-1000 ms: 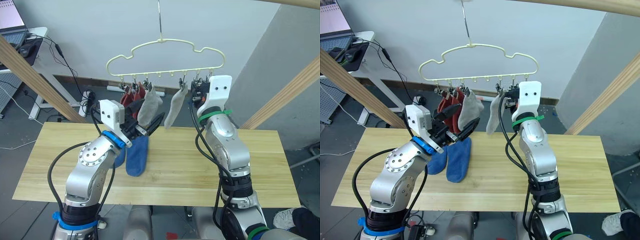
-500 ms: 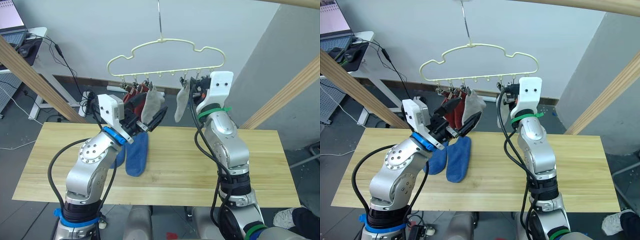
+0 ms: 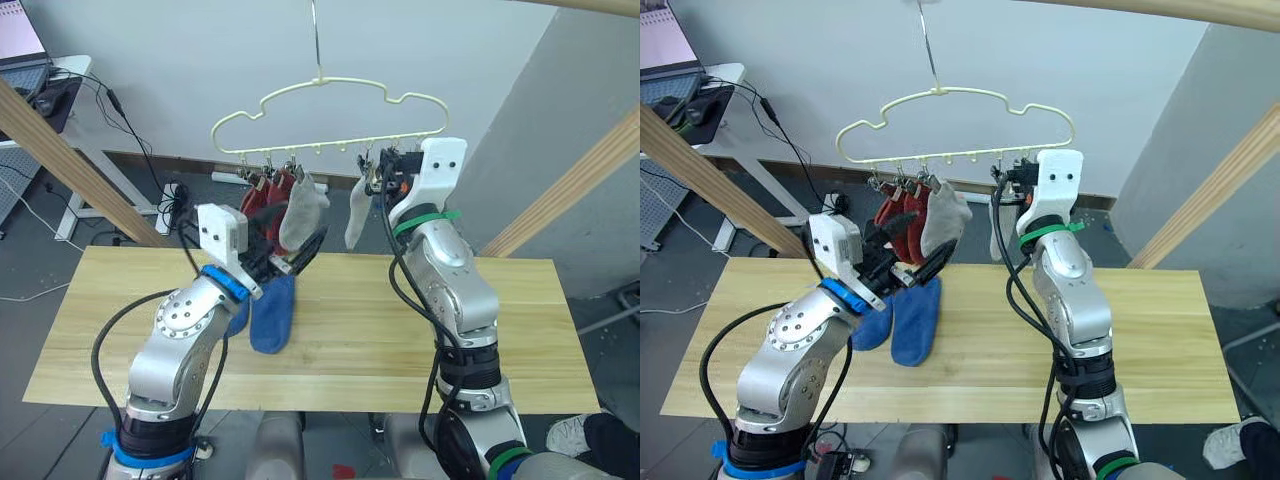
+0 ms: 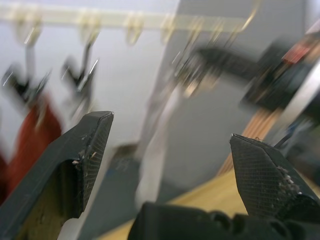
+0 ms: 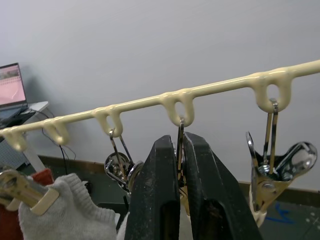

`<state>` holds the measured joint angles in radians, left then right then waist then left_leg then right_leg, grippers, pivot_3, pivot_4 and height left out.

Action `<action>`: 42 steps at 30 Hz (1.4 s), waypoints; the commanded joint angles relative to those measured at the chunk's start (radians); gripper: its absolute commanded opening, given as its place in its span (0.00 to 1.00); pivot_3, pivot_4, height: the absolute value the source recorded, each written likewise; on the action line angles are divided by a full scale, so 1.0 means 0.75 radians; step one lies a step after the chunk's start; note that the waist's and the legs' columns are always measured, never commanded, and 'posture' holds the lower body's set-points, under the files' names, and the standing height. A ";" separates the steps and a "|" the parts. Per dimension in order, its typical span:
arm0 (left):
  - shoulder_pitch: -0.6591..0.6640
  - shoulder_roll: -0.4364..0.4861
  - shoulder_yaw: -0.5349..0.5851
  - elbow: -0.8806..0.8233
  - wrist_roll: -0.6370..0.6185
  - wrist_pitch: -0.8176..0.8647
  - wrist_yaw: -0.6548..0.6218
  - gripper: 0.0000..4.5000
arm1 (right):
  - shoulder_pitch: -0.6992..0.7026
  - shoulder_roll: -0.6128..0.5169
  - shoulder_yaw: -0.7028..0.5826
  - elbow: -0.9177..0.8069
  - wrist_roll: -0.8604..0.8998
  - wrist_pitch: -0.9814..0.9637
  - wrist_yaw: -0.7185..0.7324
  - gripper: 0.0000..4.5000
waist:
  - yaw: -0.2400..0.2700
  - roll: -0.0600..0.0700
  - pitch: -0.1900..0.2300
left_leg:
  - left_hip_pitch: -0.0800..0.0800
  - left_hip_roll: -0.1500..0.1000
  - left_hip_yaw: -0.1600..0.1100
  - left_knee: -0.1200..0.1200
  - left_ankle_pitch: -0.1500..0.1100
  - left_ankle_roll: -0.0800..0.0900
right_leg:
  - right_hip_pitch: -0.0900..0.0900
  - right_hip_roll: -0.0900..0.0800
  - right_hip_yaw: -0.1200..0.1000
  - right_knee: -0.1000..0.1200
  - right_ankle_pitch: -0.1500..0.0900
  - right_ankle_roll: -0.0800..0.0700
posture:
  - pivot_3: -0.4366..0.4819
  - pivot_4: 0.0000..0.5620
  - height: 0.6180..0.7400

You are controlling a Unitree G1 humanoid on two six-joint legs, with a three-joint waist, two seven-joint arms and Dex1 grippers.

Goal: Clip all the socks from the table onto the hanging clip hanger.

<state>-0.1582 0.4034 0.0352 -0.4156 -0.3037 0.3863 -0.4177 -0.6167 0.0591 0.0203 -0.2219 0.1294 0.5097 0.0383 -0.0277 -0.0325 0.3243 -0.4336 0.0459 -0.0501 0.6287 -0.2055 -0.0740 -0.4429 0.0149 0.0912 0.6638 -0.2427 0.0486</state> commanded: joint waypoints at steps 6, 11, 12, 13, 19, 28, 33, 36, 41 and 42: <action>0.107 0.043 0.055 0.364 0.123 -0.176 -0.030 0.97 | -0.047 -0.157 -0.058 -0.029 0.125 0.084 0.178 0.00 | 0.006 0.000 0.000 | 0.000 0.000 0.000 0.000 0.000 0.000 | 0.000 0.000 -0.001 0.000 0.000 0.000 | 0.56 0.54 1.00; 0.016 0.023 -0.020 0.636 0.212 -0.284 -0.062 0.97 | -0.054 -0.158 -0.061 -0.036 0.143 0.113 0.164 0.00 | 0.007 0.000 0.000 | 0.000 -0.001 0.001 0.000 0.000 0.000 | 0.000 -0.001 0.000 0.000 0.000 0.000 | 0.54 0.54 1.00; -0.006 0.017 -0.036 0.683 0.229 -0.300 -0.064 0.97 | -0.053 -0.154 -0.059 -0.040 0.144 0.118 0.159 0.00 | 0.007 0.000 0.000 | 0.000 -0.001 0.001 0.000 0.000 0.000 | 0.000 -0.001 0.000 0.000 0.000 0.000 | 0.54 0.54 1.00; -0.021 0.012 -0.045 0.715 0.240 -0.313 -0.065 0.97 | -0.053 -0.151 -0.058 -0.043 0.144 0.122 0.156 0.00 | 0.006 0.000 0.000 | 0.000 -0.001 0.001 0.000 0.000 0.000 | 0.000 -0.001 0.000 0.000 0.000 0.000 | 0.54 0.54 1.00; -0.114 0.000 -0.202 0.957 0.331 -0.307 -0.197 0.97 | -0.049 -0.141 -0.053 -0.044 0.137 0.140 0.129 0.00 | 0.002 0.000 0.000 | 0.000 -0.001 0.001 0.000 0.000 0.000 | 0.000 -0.001 0.000 0.000 0.000 0.000 | 0.52 0.55 1.00; -0.060 0.019 -0.215 0.909 0.350 -0.330 -0.242 0.59 | -0.078 -0.154 -0.144 -0.022 0.191 0.210 0.103 0.00 | 0.001 0.001 0.000 | 0.001 -0.001 0.000 0.001 0.000 0.000 | 0.001 -0.001 0.000 0.001 0.000 0.000 | 0.50 0.55 1.00; -0.027 0.011 -0.232 0.819 0.332 -0.313 -0.285 0.25 | -0.099 -0.187 -0.174 0.004 0.222 0.251 0.120 0.00 | 0.002 0.001 0.000 | 0.001 0.000 0.000 0.001 0.000 0.000 | 0.001 -0.001 0.000 0.001 0.000 0.000 | 0.51 0.56 1.00; -0.023 -0.043 -0.213 0.716 0.269 -0.327 -0.290 0.04 | -0.124 -0.194 -0.239 0.019 0.298 0.363 0.108 0.00 | 0.002 0.001 0.000 | 0.001 -0.001 0.000 0.001 0.000 0.000 | 0.001 -0.001 0.000 0.001 0.000 0.000 | 0.51 0.57 1.00; -0.107 -0.209 -0.210 0.468 0.137 -0.346 -0.276 0.01 | -0.233 -0.160 -0.469 0.024 0.566 0.781 0.038 0.00 | 0.013 0.000 0.000 | -0.001 -0.001 -0.001 0.002 0.000 0.000 | 0.002 -0.002 -0.001 0.001 0.000 0.000 | 0.50 0.58 1.00; -0.143 -0.251 -0.217 0.435 0.128 -0.334 -0.250 0.01 | -0.260 -0.138 -0.529 0.025 0.612 0.851 0.000 0.00 | 0.014 0.000 0.000 | 0.000 -0.001 -0.001 0.002 0.000 0.000 | 0.002 -0.002 -0.002 0.001 0.000 0.000 | 0.50 0.58 1.00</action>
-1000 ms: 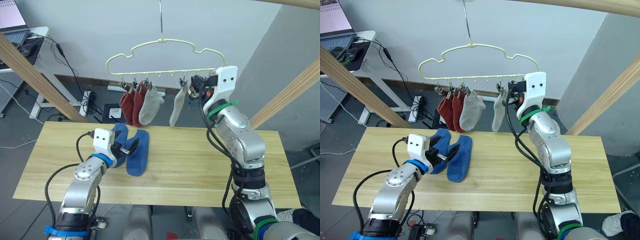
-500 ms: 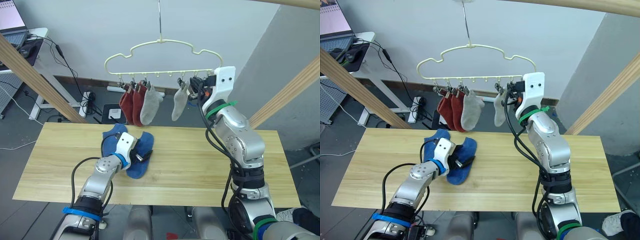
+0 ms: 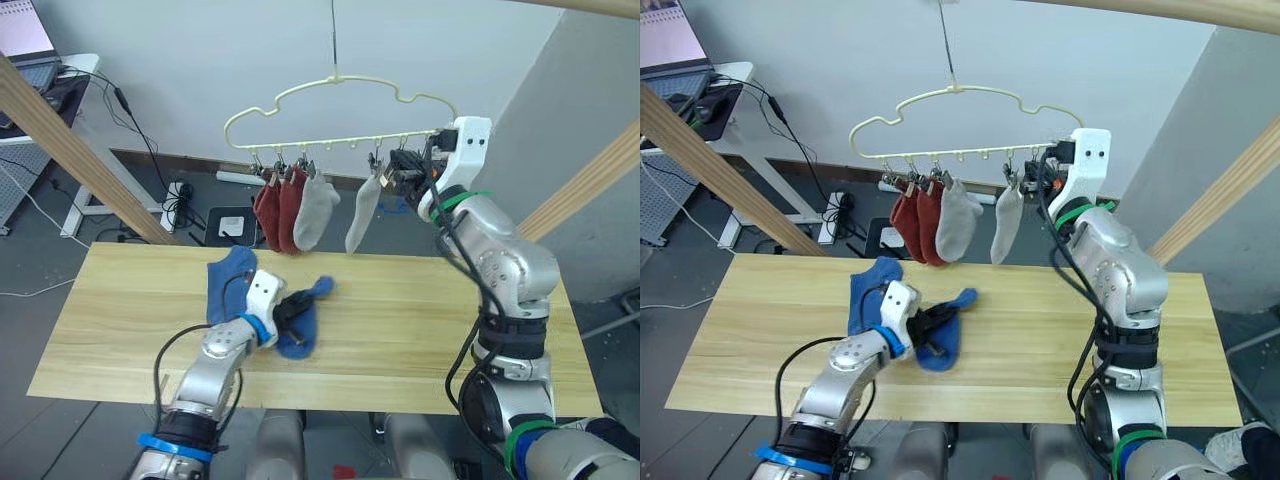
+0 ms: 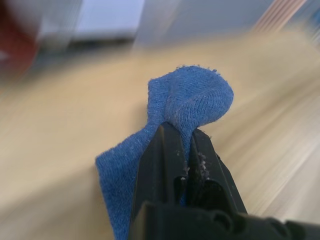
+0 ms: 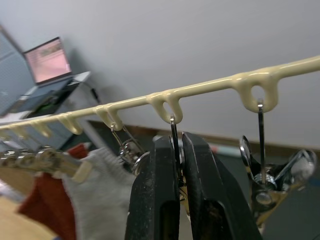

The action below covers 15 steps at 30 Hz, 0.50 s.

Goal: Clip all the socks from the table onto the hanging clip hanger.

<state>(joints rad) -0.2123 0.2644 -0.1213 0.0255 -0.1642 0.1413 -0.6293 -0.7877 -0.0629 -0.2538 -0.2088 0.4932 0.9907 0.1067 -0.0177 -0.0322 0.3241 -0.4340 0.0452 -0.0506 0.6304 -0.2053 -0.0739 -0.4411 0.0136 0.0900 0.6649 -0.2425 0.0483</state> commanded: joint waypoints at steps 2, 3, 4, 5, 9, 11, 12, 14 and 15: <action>-0.118 -0.117 -0.014 -0.182 -0.057 0.008 0.069 0.01 | -0.068 0.049 -0.234 0.010 0.178 0.290 -0.146 0.00 | -0.001 0.000 0.000 | 0.000 0.000 0.000 0.000 0.000 0.000 | 0.000 0.000 0.000 0.000 0.001 -0.001 | 0.50 0.57 1.00; -0.154 -0.149 -0.016 -0.190 -0.056 0.017 0.098 0.01 | -0.095 0.086 -0.293 0.012 0.217 0.331 -0.196 0.00 | -0.004 0.000 0.000 | 0.001 0.000 0.000 0.000 0.000 0.000 | 0.001 0.001 0.000 0.000 0.001 -0.002 | 0.50 0.57 1.00; -0.186 -0.175 -0.018 -0.191 -0.052 0.029 0.122 0.01 | -0.116 0.112 -0.334 0.011 0.248 0.365 -0.234 0.00 | -0.006 0.000 0.000 | 0.001 0.000 0.000 0.000 0.000 0.000 | 0.001 0.001 0.000 0.000 0.001 -0.002 | 0.50 0.57 1.00; -0.211 -0.196 -0.018 -0.188 -0.052 0.027 0.136 0.01 | -0.133 0.132 -0.367 0.008 0.271 0.396 -0.266 0.00 | -0.008 0.000 0.000 | 0.001 0.000 0.000 0.000 0.000 0.000 | 0.001 0.001 0.000 0.000 0.002 -0.003 | 0.50 0.57 1.00; -0.266 -0.234 -0.004 -0.156 -0.050 0.011 0.172 0.01 | -0.174 0.198 -0.463 0.000 0.344 0.481 -0.374 0.00 | -0.012 0.000 0.000 | 0.000 0.000 0.000 -0.001 0.000 0.001 | 0.000 0.001 0.000 -0.001 0.002 -0.003 | 0.49 0.56 1.00; -0.280 -0.246 0.004 -0.135 -0.047 -0.001 0.192 0.01 | -0.186 0.213 -0.490 -0.006 0.366 0.507 -0.411 0.00 | -0.012 0.000 0.000 | 0.000 0.000 0.000 -0.001 0.000 0.001 | 0.000 0.001 -0.001 -0.001 0.002 -0.002 | 0.49 0.56 1.00; -0.288 -0.245 0.004 -0.125 -0.035 -0.022 0.196 0.01 | -0.187 0.214 -0.495 -0.009 0.375 0.519 -0.423 0.00 | -0.012 0.000 0.000 | 0.000 0.000 0.000 -0.001 0.000 0.001 | 0.000 0.001 -0.001 -0.001 0.001 -0.001 | 0.48 0.55 1.00; -0.301 -0.250 0.009 -0.110 -0.030 -0.049 0.208 0.01 | -0.187 0.216 -0.503 -0.013 0.392 0.537 -0.446 0.00 | -0.012 0.000 0.000 | 0.000 -0.001 0.000 -0.001 0.000 0.001 | 0.001 0.001 0.000 -0.002 0.000 0.000 | 0.48 0.55 1.00; -0.304 -0.250 0.010 -0.105 -0.031 -0.056 0.210 0.01 | -0.186 0.215 -0.504 -0.015 0.400 0.541 -0.453 0.00 | -0.012 0.000 0.000 | 0.000 -0.001 0.000 0.000 0.000 0.001 | 0.001 0.001 -0.001 -0.002 0.000 0.000 | 0.48 0.55 1.00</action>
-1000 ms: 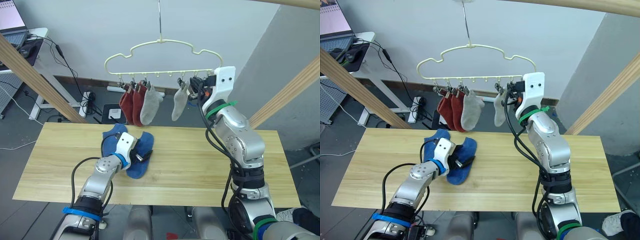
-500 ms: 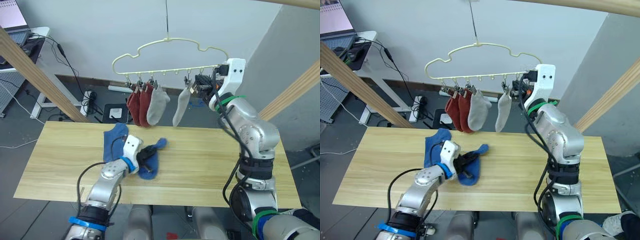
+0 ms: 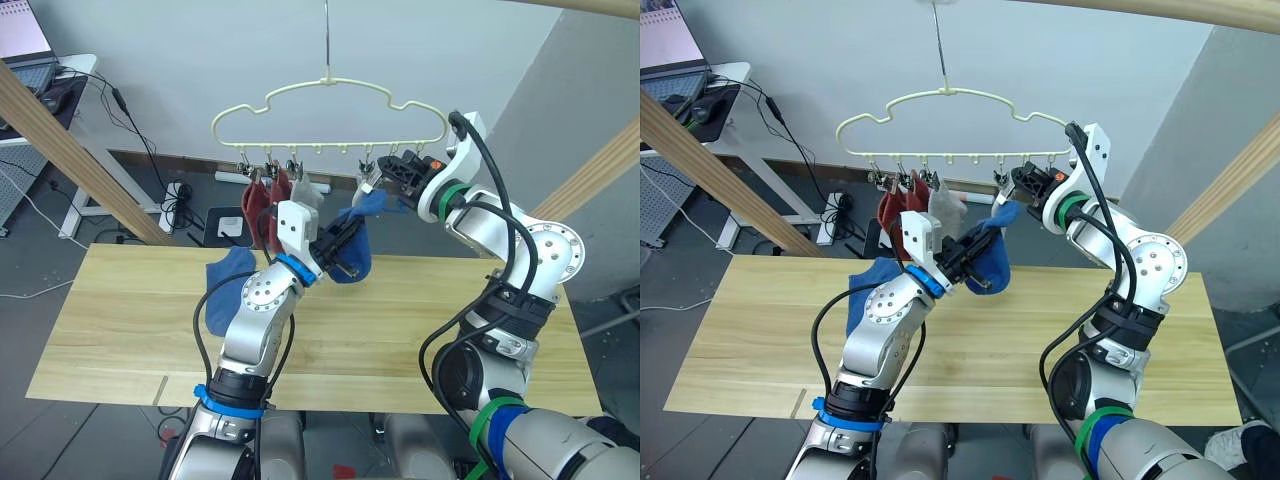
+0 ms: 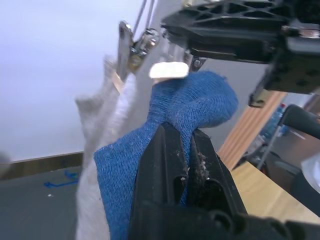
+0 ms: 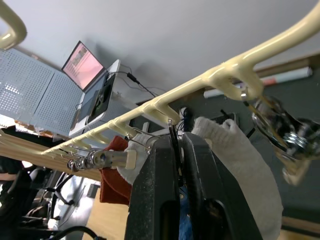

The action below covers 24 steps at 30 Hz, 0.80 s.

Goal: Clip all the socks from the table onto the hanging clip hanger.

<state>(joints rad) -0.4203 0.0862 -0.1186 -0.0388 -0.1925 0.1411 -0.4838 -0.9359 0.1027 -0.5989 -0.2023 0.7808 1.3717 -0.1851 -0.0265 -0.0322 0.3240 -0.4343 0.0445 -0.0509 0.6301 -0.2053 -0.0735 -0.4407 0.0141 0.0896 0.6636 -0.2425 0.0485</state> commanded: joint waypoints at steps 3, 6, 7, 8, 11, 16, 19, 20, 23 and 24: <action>-0.028 -0.001 0.003 -0.015 0.014 -0.082 0.015 0.01 | 0.023 -0.016 -0.037 -0.026 0.031 0.038 -0.078 0.00 | -0.001 0.000 0.000 | 0.000 0.000 0.000 0.000 0.000 0.000 | 0.000 0.000 0.000 0.000 0.000 0.000 | 0.48 0.53 1.00; -0.021 0.029 -0.014 -0.018 0.043 -0.138 -0.002 0.01 | 0.029 -0.020 -0.034 -0.024 0.046 0.034 -0.092 0.00 | -0.001 0.000 0.000 | 0.000 0.000 0.000 0.000 0.000 0.000 | 0.000 0.000 0.000 0.000 0.000 0.000 | 0.48 0.53 1.00; -0.017 0.039 -0.021 -0.020 0.054 -0.155 -0.008 0.01 | 0.032 -0.019 -0.033 -0.025 0.049 0.033 -0.096 0.00 | -0.001 0.000 0.000 | 0.000 0.000 0.000 0.000 0.000 0.000 | 0.000 0.000 0.000 0.000 0.000 0.000 | 0.49 0.51 1.00; -0.014 0.045 -0.024 -0.021 0.059 -0.166 -0.007 0.01 | 0.034 -0.020 -0.033 -0.025 0.052 0.032 -0.099 0.00 | -0.001 0.000 0.000 | 0.000 0.000 0.000 0.000 0.000 0.000 | 0.000 0.000 0.000 0.000 0.000 0.000 | 0.49 0.51 1.00; -0.012 0.044 -0.020 -0.019 0.057 -0.175 -0.003 0.00 | 0.038 -0.022 -0.033 -0.023 0.073 0.026 -0.102 0.14 | 0.000 0.000 0.000 | 0.000 0.000 0.000 0.000 0.000 0.000 | 0.000 0.000 0.000 0.000 0.000 0.000 | 0.49 0.51 1.00; -0.020 0.036 -0.029 -0.015 0.063 -0.174 0.002 0.00 | 0.052 -0.060 0.000 -0.030 0.138 0.051 -0.052 0.54 | -0.003 0.000 0.000 | -0.001 0.000 0.000 -0.001 0.000 0.000 | -0.001 0.000 0.000 0.000 0.000 0.000 | 0.49 0.50 1.00; -0.031 0.026 -0.044 -0.005 0.077 -0.168 0.007 0.00 | 0.057 -0.094 0.019 -0.064 0.195 0.003 0.027 0.79 | -0.005 0.000 0.000 | -0.001 0.000 0.000 -0.001 0.000 0.000 | -0.001 0.000 0.000 0.000 0.000 0.000 | 0.49 0.49 1.00; -0.035 0.022 -0.050 -0.001 0.082 -0.165 0.009 0.00 | 0.054 -0.107 0.009 -0.075 0.227 -0.018 0.051 0.86 | -0.007 0.000 0.000 | -0.001 0.000 0.000 -0.001 0.000 0.000 | -0.001 0.000 0.000 0.000 0.000 0.000 | 0.49 0.49 1.00; -0.047 0.011 -0.066 0.019 0.095 -0.168 0.009 0.00 | 0.111 -0.212 0.055 -0.158 0.301 -0.010 0.176 0.99 | -0.007 0.000 0.000 | -0.002 0.000 0.001 -0.001 0.000 0.000 | -0.002 0.000 0.000 0.000 0.000 0.000 | 0.48 0.49 1.00; -0.050 0.008 -0.066 0.025 0.086 -0.164 0.002 0.00 | 0.146 -0.259 0.093 -0.199 0.303 -0.013 0.215 0.99 | -0.006 0.000 0.000 | -0.002 0.000 0.000 -0.001 0.000 0.000 | -0.002 0.000 0.000 -0.001 0.000 0.000 | 0.47 0.49 1.00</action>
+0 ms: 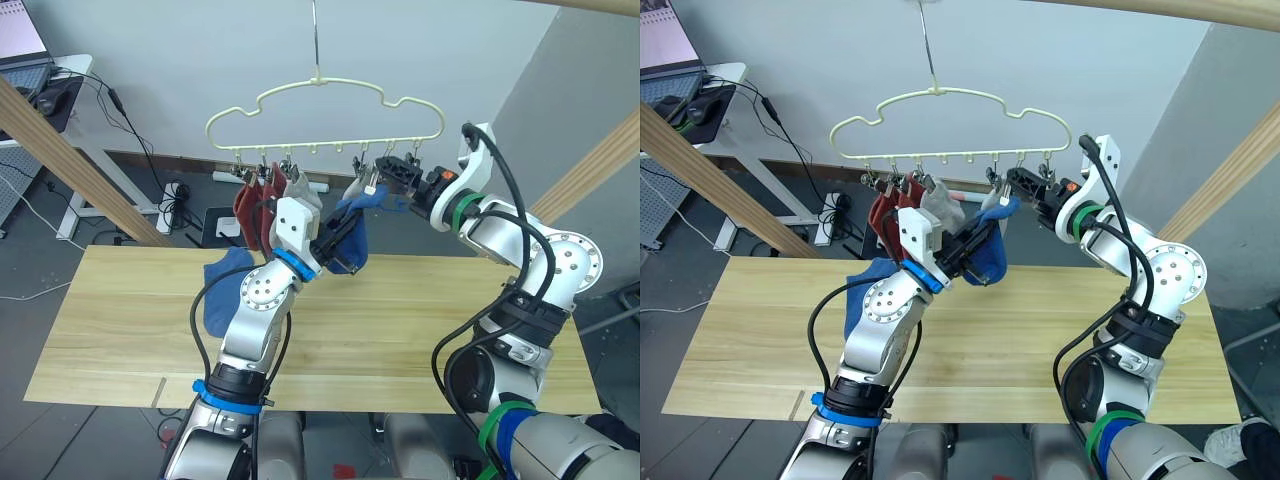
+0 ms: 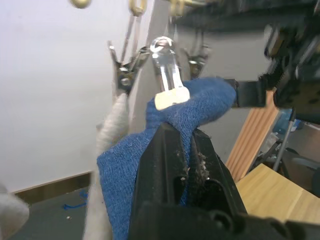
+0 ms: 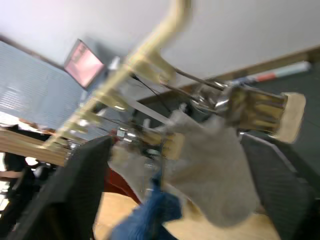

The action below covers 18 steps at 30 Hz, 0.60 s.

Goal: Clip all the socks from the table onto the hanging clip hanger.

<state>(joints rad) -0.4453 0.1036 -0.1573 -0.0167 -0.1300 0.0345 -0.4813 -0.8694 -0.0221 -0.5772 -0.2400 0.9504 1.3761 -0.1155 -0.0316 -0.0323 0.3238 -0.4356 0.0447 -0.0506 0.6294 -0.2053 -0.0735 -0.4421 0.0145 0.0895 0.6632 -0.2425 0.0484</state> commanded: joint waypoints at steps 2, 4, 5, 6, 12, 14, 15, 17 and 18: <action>-0.022 -0.024 -0.010 0.003 -0.027 -0.005 -0.016 0.12 | 0.133 -0.181 0.135 -0.230 0.075 -0.045 0.191 1.00 | 0.000 0.000 0.000 | 0.000 0.000 0.000 0.000 0.000 0.000 | 0.000 0.000 0.000 -0.001 0.000 0.000 | 0.46 0.49 1.00; -0.023 -0.033 -0.006 0.007 -0.076 0.046 -0.048 0.24 | 0.234 -0.279 0.227 -0.329 0.025 -0.113 0.262 1.00 | -0.003 0.000 0.000 | 0.000 0.000 0.000 0.000 0.000 0.000 | 0.000 0.000 0.001 -0.001 0.000 0.000 | 0.46 0.49 1.00; -0.018 -0.034 -0.010 0.004 -0.110 0.089 -0.078 0.30 | 0.287 -0.311 0.271 -0.375 -0.013 -0.157 0.277 1.00 | -0.004 0.000 0.000 | 0.000 0.000 0.001 0.000 0.000 0.000 | 0.000 0.000 0.001 -0.001 0.000 0.000 | 0.45 0.50 1.00; -0.007 -0.038 -0.013 -0.004 -0.159 0.151 -0.110 0.36 | 0.354 -0.352 0.334 -0.426 -0.078 -0.219 0.292 1.00 | -0.005 0.000 0.000 | 0.000 0.000 0.001 0.000 0.000 0.000 | 0.000 0.000 0.001 -0.001 0.000 0.000 | 0.45 0.50 1.00; 0.077 -0.036 0.038 -0.086 -0.406 0.500 -0.164 0.79 | 0.640 -0.464 0.704 -0.506 -0.540 -0.682 0.304 1.00 | -0.028 0.000 0.000 | 0.001 0.000 0.001 0.000 0.000 0.000 | 0.000 0.000 0.002 0.000 -0.001 0.001 | 0.44 0.51 1.00; 0.091 -0.008 0.073 -0.139 -0.444 0.560 -0.152 0.92 | 0.674 -0.425 0.764 -0.485 -0.648 -0.789 0.254 1.00 | -0.039 0.000 0.000 | 0.001 0.000 0.001 0.001 0.000 0.000 | 0.000 0.001 0.003 0.001 -0.001 0.001 | 0.44 0.51 1.00; 0.098 0.023 0.091 -0.171 -0.449 0.579 -0.151 0.92 | 0.676 -0.381 0.778 -0.471 -0.691 -0.832 0.211 1.00 | -0.044 0.000 0.000 | 0.002 0.001 0.001 0.001 0.000 0.000 | 0.000 0.001 0.003 0.002 0.000 0.001 | 0.46 0.52 1.00; 0.113 0.113 0.115 -0.239 -0.426 0.578 -0.169 0.93 | 0.671 -0.309 0.817 -0.442 -0.786 -0.914 0.144 0.92 | -0.047 0.000 0.000 | 0.003 0.001 0.001 0.001 0.001 -0.001 | 0.000 0.002 0.004 0.003 0.000 0.001 | 0.47 0.53 1.00; 0.119 0.152 0.127 -0.270 -0.420 0.573 -0.176 0.93 | 0.666 -0.284 0.842 -0.427 -0.827 -0.943 0.127 0.87 | -0.048 0.000 0.000 | 0.004 0.002 0.001 0.001 0.001 -0.001 | 0.000 0.003 0.004 0.004 0.000 0.001 | 0.47 0.53 1.00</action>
<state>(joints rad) -0.3632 0.1945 -0.0911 -0.1479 -0.4409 0.4728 -0.6011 -0.3619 -0.2452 0.0366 -0.5503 0.3838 0.7288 0.0097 -0.0675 -0.0323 0.3239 -0.4324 0.0462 -0.0498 0.6299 -0.2048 -0.0740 -0.4421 0.0165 0.0924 0.6662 -0.2425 0.0494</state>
